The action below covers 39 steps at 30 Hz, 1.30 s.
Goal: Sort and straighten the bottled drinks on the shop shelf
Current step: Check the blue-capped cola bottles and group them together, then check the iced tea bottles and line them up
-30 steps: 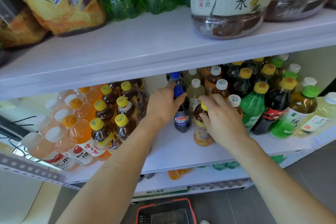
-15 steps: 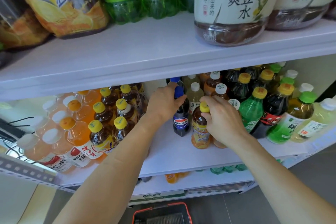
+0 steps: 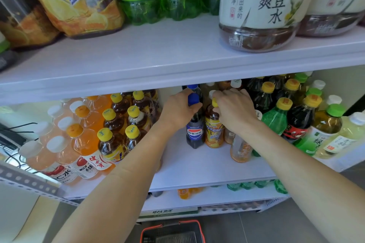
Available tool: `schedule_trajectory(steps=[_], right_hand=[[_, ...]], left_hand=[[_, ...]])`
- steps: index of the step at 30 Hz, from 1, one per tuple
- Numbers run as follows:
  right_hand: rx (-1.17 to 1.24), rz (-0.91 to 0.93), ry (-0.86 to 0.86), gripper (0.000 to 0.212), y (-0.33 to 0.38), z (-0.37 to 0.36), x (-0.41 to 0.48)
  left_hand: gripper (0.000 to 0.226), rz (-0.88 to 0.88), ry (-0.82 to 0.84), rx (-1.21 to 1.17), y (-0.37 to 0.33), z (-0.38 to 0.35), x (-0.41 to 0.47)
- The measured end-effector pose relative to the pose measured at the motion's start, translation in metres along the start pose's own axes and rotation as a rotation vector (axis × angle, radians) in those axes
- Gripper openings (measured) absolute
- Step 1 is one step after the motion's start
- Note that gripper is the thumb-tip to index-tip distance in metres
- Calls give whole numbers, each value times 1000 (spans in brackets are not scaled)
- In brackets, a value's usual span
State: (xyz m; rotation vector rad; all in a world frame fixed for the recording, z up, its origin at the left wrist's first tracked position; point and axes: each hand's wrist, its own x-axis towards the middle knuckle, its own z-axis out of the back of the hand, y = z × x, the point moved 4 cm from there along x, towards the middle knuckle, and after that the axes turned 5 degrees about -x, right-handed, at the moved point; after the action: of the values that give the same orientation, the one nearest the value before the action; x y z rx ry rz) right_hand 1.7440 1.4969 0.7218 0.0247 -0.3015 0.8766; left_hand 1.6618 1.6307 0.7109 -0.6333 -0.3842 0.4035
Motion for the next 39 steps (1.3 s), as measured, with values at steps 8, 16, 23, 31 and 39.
schedule_trajectory(steps=[8, 16, 23, 31, 39], right_hand=[[-4, -3, -144, 42, 6, 1, -27], [445, -31, -156, 52, 37, 1, -95], [681, 67, 57, 38, 86, -36, -155], [879, 18, 228, 43, 112, -63, -164], [1216, -4, 466, 73, 120, -51, -150]], left_hand=[[55, 62, 76, 133, 0, -2, -7], [42, -2, -124, 196, -12, 43, -53], [26, 33, -183, 630, 31, 98, -111], [33, -18, 18, 449, 28, 72, -134], [28, 9, -312, 44, 7, 108, -147]])
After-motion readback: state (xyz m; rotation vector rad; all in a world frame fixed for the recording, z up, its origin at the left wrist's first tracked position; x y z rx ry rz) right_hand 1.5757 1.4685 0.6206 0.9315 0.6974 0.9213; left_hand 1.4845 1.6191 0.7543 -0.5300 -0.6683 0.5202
